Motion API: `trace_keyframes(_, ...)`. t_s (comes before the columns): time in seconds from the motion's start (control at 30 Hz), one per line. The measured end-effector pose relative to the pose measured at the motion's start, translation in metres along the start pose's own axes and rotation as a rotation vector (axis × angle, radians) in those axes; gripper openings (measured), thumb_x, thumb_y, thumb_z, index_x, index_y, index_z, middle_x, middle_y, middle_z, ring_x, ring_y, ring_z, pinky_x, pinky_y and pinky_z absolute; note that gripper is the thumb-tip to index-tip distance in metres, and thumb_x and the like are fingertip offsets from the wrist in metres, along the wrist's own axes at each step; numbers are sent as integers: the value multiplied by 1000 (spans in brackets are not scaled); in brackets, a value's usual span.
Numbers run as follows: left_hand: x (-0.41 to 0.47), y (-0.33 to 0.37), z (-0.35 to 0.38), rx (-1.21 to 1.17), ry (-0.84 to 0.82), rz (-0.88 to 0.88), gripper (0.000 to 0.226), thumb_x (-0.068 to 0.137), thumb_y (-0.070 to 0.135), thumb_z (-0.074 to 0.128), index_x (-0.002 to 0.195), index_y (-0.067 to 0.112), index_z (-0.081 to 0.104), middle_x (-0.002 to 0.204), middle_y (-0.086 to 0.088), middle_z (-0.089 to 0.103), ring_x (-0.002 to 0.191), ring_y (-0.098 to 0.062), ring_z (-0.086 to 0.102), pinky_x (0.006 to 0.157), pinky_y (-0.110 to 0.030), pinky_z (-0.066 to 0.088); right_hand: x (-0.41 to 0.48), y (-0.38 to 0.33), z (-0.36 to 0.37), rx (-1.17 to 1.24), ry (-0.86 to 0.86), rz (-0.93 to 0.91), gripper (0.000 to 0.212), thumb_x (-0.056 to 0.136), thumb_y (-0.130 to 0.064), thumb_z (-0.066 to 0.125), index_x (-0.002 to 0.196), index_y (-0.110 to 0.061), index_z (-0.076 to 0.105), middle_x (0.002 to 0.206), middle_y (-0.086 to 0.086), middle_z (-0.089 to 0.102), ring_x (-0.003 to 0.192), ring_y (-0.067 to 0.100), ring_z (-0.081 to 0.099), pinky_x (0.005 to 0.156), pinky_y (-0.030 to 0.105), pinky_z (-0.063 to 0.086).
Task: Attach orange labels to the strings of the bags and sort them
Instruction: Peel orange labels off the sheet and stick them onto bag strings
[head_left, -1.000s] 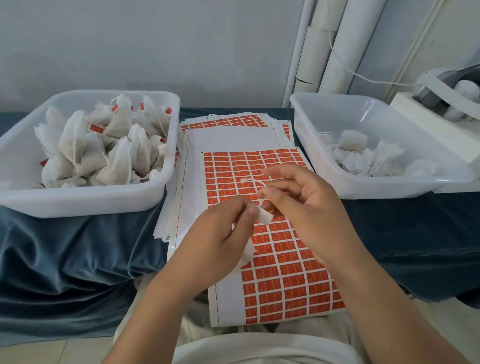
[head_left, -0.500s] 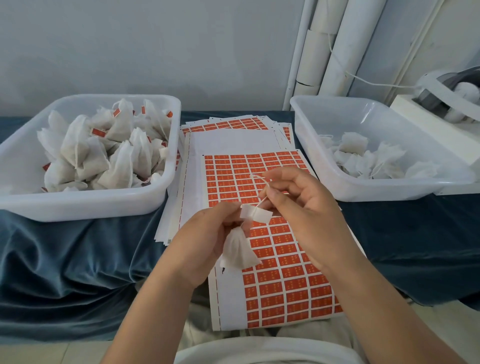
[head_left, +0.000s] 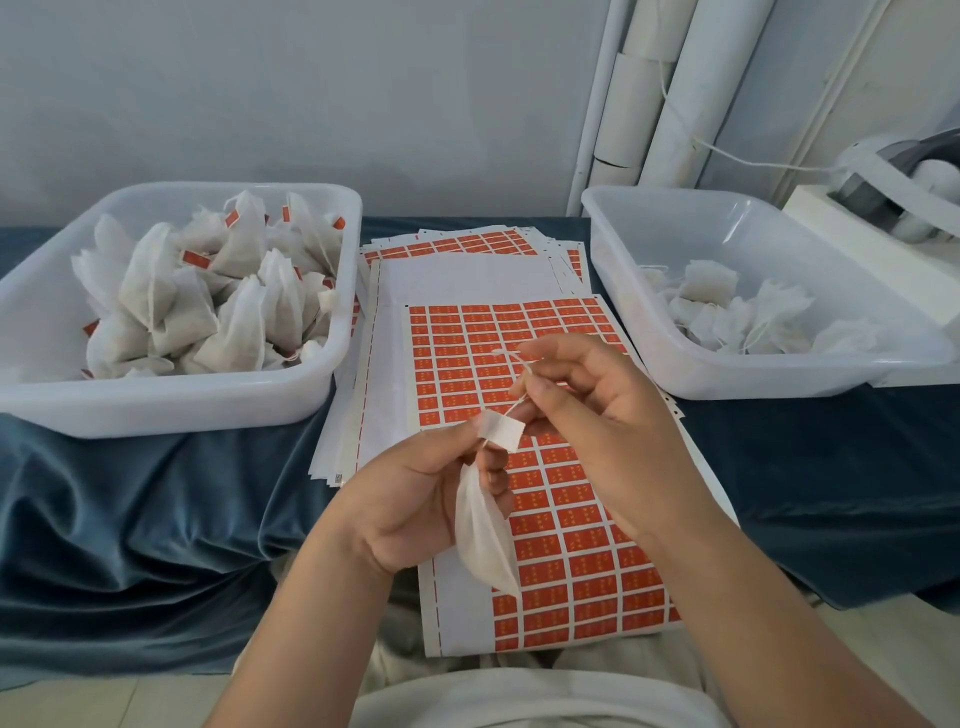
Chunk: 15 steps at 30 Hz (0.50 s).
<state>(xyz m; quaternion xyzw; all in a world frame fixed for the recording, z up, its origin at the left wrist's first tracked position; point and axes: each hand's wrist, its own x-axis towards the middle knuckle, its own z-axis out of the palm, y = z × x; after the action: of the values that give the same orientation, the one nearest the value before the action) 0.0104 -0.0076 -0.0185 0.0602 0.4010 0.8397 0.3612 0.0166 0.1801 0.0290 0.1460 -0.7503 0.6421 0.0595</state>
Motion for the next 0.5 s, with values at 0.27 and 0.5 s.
trace_keyframes(0.27,1,1,-2,-1,122,5,56,70,37,98,112,13,70,85,-9,62,86,-25,56,101,-48,54,1,-2,-2,-30,-20,15,29,103,-22,65,112,-49,67,105,-19,76,94,6,76,76,10,56)
trace_keyframes(0.5,-2,4,2,150,123,0,66,70,44,96,125,14,76,135,-21,69,125,-43,67,108,-58,52,1,0,-1,-25,-31,39,28,103,-20,65,113,-45,67,103,-19,76,93,6,76,75,9,55)
